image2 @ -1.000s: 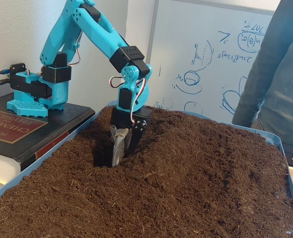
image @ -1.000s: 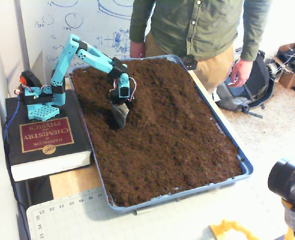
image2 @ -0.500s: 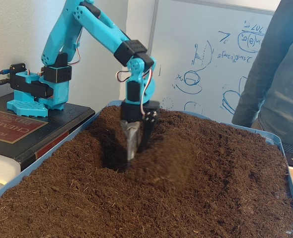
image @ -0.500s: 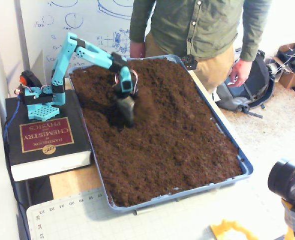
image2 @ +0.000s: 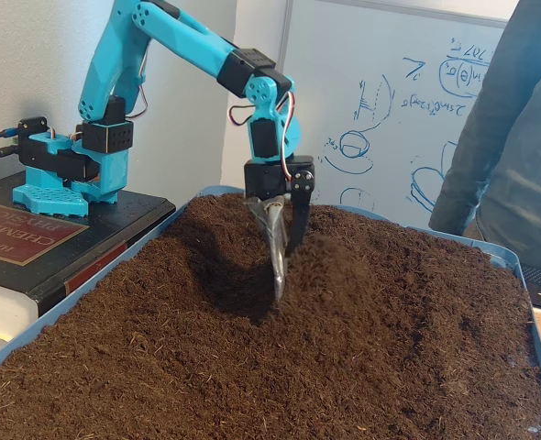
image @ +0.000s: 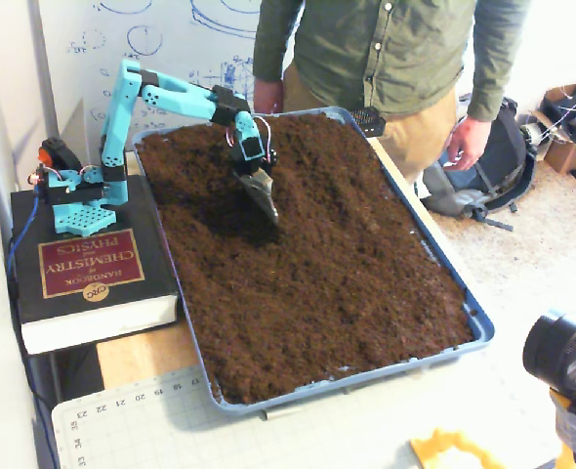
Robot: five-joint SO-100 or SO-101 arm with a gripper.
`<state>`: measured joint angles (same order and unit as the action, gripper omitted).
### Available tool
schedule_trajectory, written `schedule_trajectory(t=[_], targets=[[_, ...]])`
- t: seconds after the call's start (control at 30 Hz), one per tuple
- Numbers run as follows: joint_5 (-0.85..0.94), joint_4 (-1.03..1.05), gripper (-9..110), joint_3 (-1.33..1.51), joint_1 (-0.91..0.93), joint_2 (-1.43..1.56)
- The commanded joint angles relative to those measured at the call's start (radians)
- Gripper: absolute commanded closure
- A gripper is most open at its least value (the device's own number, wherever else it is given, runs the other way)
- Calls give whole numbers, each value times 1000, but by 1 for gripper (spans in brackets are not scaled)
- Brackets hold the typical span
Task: Build a berm.
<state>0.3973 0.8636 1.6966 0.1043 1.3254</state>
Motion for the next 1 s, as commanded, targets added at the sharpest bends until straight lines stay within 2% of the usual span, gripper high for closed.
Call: schedule_trajectory(t=[0.0, 0.2, 0.33, 0.57, 0.7, 0.97], targets=[[-5, 129, 101, -98, -23, 170], [-11, 360, 101, -120, -37, 264], [-26, 399, 101, -114, -37, 360], [-268, 379, 101, -129, -66, 528], [-379, 253, 101, -186, -67, 551], [-405, -161, 101, -196, -66, 425]])
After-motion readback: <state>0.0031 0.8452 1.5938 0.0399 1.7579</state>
